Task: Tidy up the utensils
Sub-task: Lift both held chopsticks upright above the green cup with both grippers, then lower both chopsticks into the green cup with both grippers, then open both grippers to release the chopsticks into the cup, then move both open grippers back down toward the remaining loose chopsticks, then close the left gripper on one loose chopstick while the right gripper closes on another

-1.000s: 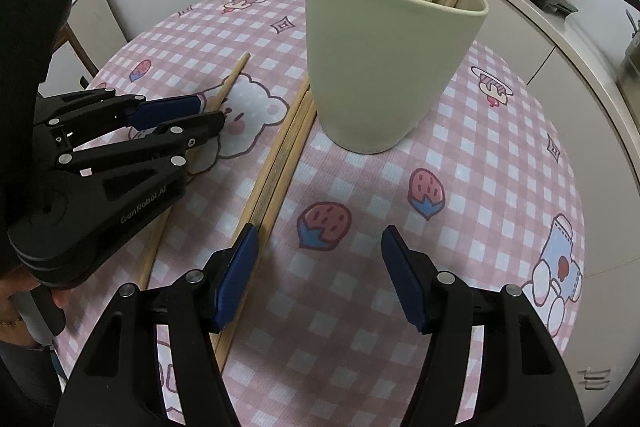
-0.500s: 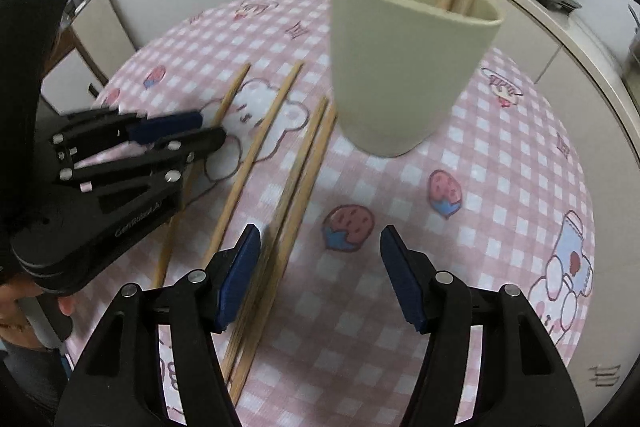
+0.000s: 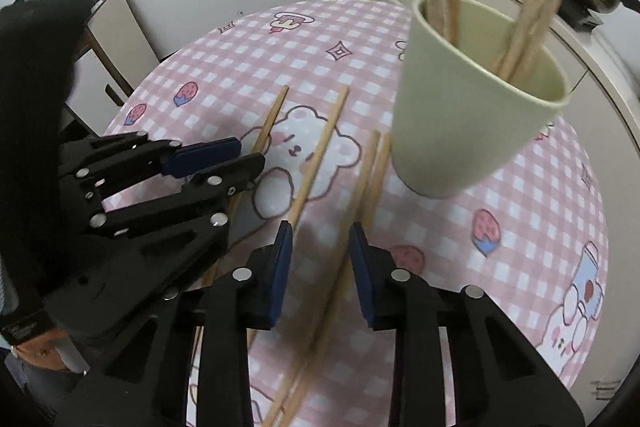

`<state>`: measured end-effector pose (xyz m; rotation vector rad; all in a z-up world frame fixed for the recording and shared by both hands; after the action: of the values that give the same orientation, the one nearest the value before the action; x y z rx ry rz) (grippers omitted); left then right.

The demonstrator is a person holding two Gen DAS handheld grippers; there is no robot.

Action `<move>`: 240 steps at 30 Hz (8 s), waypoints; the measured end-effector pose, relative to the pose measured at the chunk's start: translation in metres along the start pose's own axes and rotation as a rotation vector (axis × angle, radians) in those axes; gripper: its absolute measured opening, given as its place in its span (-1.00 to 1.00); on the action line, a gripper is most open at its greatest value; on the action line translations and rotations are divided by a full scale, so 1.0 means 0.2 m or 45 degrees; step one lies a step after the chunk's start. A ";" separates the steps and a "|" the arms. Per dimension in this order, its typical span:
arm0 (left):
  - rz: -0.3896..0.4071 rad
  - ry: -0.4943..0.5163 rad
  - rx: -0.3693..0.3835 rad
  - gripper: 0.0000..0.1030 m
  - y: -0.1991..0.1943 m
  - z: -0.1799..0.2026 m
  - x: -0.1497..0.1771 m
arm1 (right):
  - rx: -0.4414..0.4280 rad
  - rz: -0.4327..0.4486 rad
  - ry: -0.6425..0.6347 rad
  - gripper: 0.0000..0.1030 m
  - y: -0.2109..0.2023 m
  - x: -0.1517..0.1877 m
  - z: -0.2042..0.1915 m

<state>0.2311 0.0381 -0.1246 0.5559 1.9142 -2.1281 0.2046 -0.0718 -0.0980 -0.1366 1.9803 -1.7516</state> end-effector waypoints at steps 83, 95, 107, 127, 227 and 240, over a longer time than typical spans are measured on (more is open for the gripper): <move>1.052 0.120 0.234 -0.89 -0.94 0.41 -0.36 | 0.047 1.238 0.078 -0.91 -0.69 -0.08 0.46; 0.943 0.117 0.280 -0.88 -0.73 0.37 -0.35 | 0.073 1.204 0.229 -0.91 -0.54 0.03 0.48; 0.866 0.116 0.337 -0.88 -0.65 0.37 -0.35 | 0.097 1.179 0.284 -0.91 -0.52 0.05 0.47; 0.921 0.066 0.353 -0.87 -0.66 0.31 -0.21 | 0.080 1.212 0.311 -0.89 -0.49 0.19 0.42; 0.015 0.064 0.044 0.26 -0.05 0.34 0.17 | -0.020 0.773 0.361 -0.05 -0.33 0.49 0.42; -0.009 0.088 -0.045 0.37 -0.05 0.34 0.15 | -0.023 0.746 0.365 0.03 -0.32 0.49 0.43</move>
<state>0.1911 -0.0257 -0.1226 0.6237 1.9894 -2.1010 0.1399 -0.1988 -0.0699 0.6574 1.9548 -1.4185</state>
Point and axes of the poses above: each gripper's, at about its wrist camera, not at the fingertips, and y roughly the way its jaws point, z to its right, x to its underside, the point moved 3 cm from there along y, roughly the way its jaws point, and after that the axes turned 10 degrees about -z, right-handed, at the moved point
